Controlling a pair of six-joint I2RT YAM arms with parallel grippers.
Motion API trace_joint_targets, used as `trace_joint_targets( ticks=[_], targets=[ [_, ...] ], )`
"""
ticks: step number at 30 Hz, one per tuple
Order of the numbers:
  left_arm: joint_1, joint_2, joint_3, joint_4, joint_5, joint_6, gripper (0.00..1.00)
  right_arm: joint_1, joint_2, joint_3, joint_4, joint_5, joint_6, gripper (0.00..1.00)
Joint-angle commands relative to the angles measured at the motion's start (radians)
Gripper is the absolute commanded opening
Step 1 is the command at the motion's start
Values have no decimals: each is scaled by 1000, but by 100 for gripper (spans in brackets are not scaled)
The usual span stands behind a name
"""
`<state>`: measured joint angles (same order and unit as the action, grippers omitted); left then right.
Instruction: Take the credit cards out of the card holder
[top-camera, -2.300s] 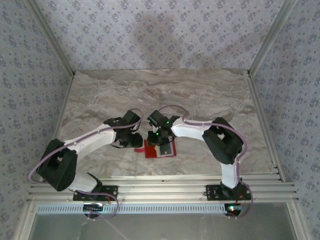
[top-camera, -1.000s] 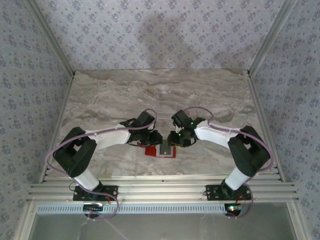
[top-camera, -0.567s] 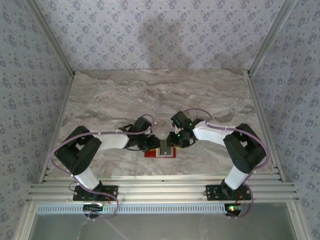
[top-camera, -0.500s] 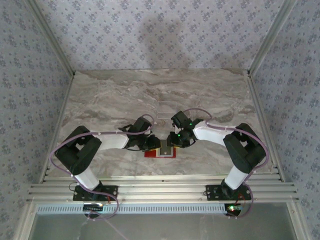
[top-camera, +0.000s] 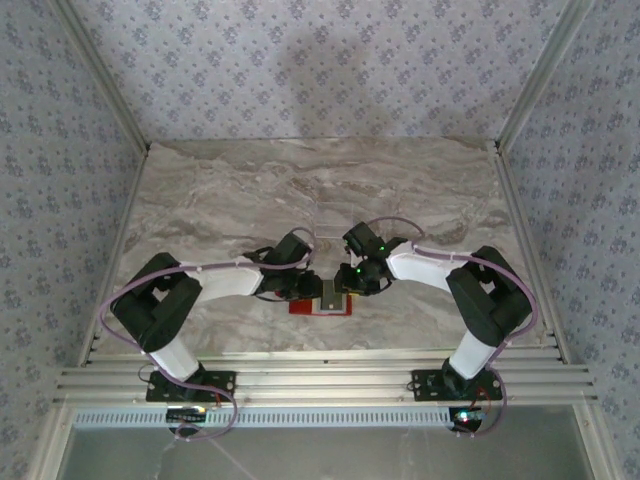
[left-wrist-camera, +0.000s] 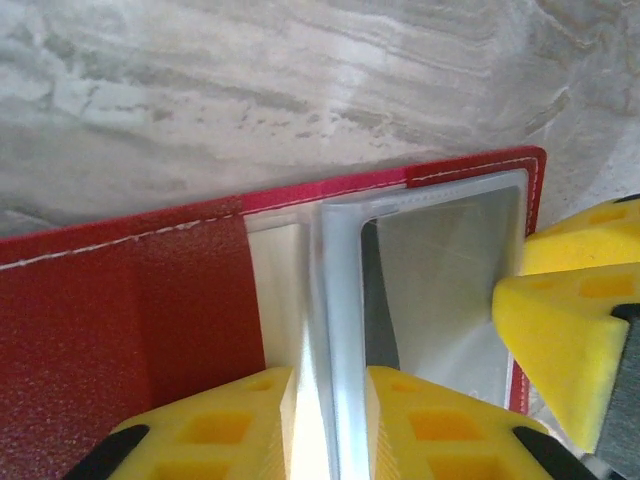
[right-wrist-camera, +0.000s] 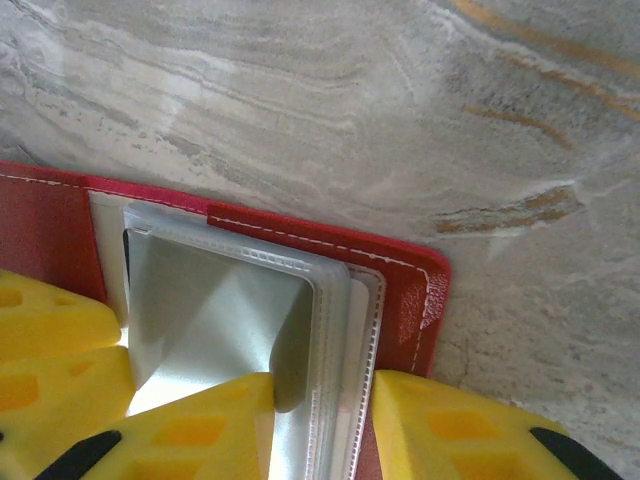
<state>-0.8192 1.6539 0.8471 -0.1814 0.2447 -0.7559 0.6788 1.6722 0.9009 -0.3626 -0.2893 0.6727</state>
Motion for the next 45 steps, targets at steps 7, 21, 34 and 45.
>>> trace_joint_targets(
  ticks=[7,21,34,45],
  targets=[
    [-37,62,66,-128,-80,63,29,-2,36,-17,-25,19,-22,35],
    [-49,19,83,-216,-182,55,22,-6,33,-20,-35,32,-25,39],
    [-15,-54,38,-94,-69,3,27,-12,52,-18,-29,26,-35,26],
    [80,-32,-91,156,186,-30,39,-13,54,-13,-31,22,-35,23]
  ],
)
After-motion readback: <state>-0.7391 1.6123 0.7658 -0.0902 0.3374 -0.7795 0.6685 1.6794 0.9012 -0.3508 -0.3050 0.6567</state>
